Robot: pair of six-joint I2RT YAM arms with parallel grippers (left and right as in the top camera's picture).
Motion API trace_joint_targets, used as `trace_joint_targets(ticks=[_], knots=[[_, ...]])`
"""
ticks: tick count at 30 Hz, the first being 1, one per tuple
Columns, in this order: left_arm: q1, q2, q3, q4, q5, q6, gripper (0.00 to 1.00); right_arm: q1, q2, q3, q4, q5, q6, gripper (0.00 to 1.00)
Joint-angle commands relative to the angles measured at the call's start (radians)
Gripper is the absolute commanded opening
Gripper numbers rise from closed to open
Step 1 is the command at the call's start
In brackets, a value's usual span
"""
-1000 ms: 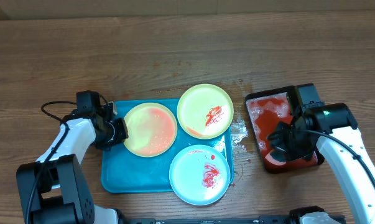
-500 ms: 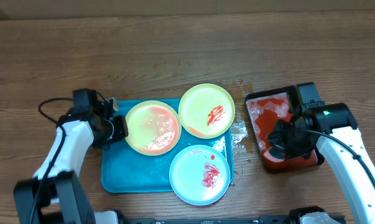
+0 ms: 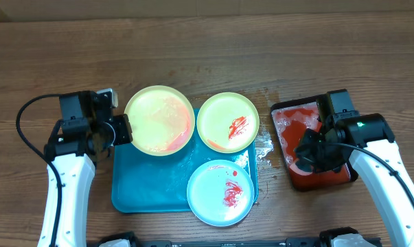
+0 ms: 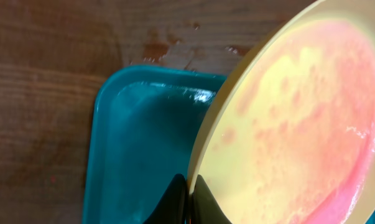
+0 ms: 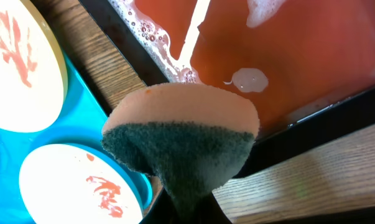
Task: Clean dirty plates on tray and stack at the side
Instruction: 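Lift the scrubbed yellow plate with the left gripper and tilt it up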
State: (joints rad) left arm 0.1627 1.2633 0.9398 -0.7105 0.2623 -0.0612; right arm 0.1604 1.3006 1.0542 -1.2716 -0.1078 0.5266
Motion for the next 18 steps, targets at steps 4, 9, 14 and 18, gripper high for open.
trace_joint_targets(ticks=[4,9,14,18], knots=[[-0.05,-0.026,0.029,0.074,0.174,0.058,0.05,0.001,-0.008,0.003,0.019,-0.007,-0.003,0.04],[-0.06,-0.024,0.029,0.125,0.328,0.034,0.05,0.001,-0.008,0.003,0.019,-0.007,-0.011,0.04],[-0.06,-0.008,0.029,0.138,0.499,-0.004,0.05,0.001,-0.008,0.003,0.018,-0.007,-0.011,0.04],[-0.06,0.023,0.029,0.133,0.619,-0.064,0.05,0.001,-0.008,0.003,0.018,-0.007,-0.011,0.04]])
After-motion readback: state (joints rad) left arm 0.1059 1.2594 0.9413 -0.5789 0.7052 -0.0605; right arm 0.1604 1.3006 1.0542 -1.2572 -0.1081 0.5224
